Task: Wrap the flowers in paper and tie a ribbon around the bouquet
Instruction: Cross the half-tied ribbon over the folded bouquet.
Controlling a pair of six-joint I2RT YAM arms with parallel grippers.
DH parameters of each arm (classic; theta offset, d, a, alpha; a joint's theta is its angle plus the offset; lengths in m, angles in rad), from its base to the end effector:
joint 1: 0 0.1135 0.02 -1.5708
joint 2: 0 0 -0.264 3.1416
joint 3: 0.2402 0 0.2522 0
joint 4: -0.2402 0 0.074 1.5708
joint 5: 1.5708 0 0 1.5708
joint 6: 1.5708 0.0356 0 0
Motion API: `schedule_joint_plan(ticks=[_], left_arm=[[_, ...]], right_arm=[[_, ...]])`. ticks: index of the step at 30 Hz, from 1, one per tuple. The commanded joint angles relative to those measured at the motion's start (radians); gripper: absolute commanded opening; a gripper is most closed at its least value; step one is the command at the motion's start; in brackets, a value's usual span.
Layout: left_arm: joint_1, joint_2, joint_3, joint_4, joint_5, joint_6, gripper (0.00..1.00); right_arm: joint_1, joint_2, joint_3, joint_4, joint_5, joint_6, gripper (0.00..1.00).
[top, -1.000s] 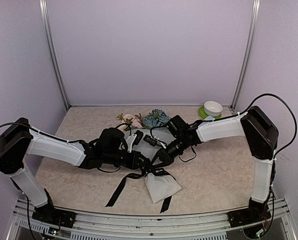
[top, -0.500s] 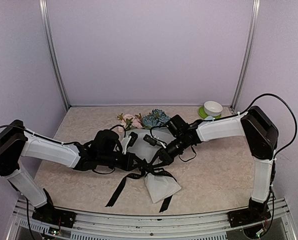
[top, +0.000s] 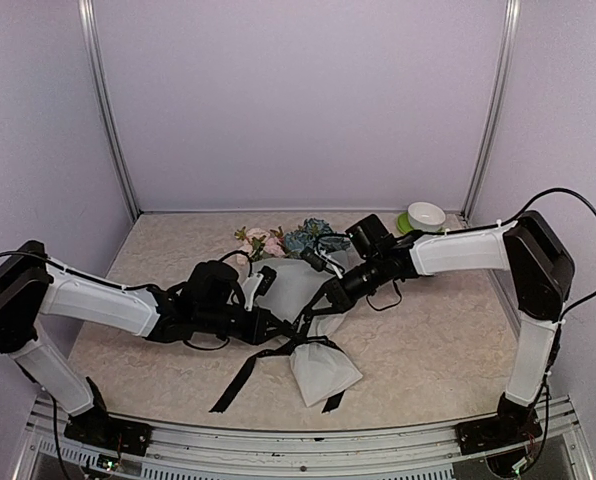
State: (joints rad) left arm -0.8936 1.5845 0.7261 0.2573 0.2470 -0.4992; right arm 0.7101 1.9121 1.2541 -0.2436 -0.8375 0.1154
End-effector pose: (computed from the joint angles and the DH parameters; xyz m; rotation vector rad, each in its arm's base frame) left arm 0.1929 -0.2538 0.1699 0.6107 2.2727 -1.0172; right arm 0.2857 0.2805 0.1832 -1.1114 2.2956 1.3791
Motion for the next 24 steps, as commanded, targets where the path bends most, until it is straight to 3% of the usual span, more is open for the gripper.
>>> schedule_joint_plan(ticks=[1, 3, 7, 9, 10, 14, 16, 20, 22, 24], left_arm=[[-0.021, -0.026, -0.003, -0.019, -0.031, 0.051, 0.00], [-0.039, -0.032, 0.010, -0.035, -0.070, 0.083, 0.01], [-0.144, -0.097, 0.028, -0.043, -0.324, 0.228, 0.40], [-0.174, -0.119, 0.023, -0.009, -0.414, 0.287, 0.93], [-0.178, -0.127, 0.023, 0.001, -0.443, 0.296, 0.98], [-0.186, -0.204, -0.042, 0.123, -0.616, 0.334, 0.99], [-0.188, -0.263, -0.122, 0.319, -0.717, 0.335, 0.99], [-0.168, -0.347, -0.278, 0.574, -0.760, 0.268, 0.99], [-0.125, -0.350, -0.290, 0.513, -0.644, 0.228, 0.99], [-0.087, -0.317, -0.244, 0.370, -0.561, 0.169, 0.80]], right_arm=[[-0.020, -0.050, -0.036, 0.043, 0.019, 0.040, 0.00], [-0.019, -0.063, -0.048, 0.041, 0.028, 0.040, 0.00], [-0.021, -0.080, -0.076, 0.061, 0.035, 0.051, 0.00], [-0.021, -0.068, -0.076, 0.059, 0.027, 0.052, 0.00], [-0.021, -0.063, -0.076, 0.059, 0.027, 0.052, 0.00], [-0.021, -0.068, -0.082, 0.066, 0.030, 0.052, 0.00], [-0.021, -0.068, -0.081, 0.065, 0.031, 0.049, 0.00], [-0.021, -0.069, -0.077, 0.061, 0.034, 0.047, 0.00], [-0.021, -0.075, -0.078, 0.058, 0.038, 0.047, 0.00], [-0.021, -0.077, -0.080, 0.058, 0.047, 0.047, 0.00]])
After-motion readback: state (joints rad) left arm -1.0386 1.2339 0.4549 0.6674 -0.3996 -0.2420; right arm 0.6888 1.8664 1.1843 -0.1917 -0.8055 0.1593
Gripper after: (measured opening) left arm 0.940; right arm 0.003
